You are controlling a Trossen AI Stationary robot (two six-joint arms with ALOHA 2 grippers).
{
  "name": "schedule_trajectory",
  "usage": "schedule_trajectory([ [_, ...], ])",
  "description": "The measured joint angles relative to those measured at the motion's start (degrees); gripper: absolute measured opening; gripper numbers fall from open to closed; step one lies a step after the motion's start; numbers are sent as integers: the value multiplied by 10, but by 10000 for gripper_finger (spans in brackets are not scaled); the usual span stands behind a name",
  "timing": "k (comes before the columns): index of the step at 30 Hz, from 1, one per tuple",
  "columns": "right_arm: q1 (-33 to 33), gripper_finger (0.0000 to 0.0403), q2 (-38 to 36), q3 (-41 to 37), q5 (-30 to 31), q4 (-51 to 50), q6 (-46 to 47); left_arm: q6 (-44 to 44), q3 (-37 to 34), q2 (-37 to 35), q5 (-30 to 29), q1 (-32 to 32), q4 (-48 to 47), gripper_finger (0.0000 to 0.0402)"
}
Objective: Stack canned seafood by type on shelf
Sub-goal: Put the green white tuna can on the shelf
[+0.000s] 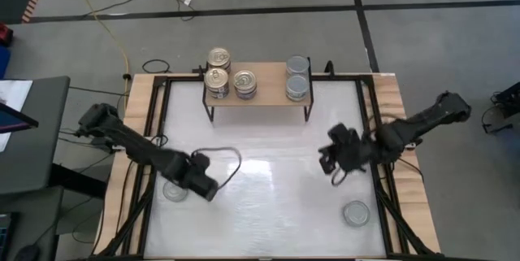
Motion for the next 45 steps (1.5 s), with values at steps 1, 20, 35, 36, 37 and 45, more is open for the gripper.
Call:
schedule_trajectory([
  [1, 18, 23, 3, -12, 0, 12, 18, -17, 0, 13, 24, -11, -13, 265],
  [20, 115, 23, 96, -43, 20, 159, 65, -163, -102, 52, 83, -98, 14, 265],
  [35, 132, 23, 96, -43, 18, 173, 64, -17, -184, 44, -76, 18, 534, 265],
  [36, 131, 23, 96, -43, 18, 172, 64, 6, -184, 47, -92, 31, 573, 265],
  [37, 129, 23, 96, -43, 18, 173, 64, 28, -184, 49, -112, 44, 601, 265],
  [45, 126, 23, 96, -42, 18, 179, 64, 138, -184, 40, -130, 88, 776, 265],
])
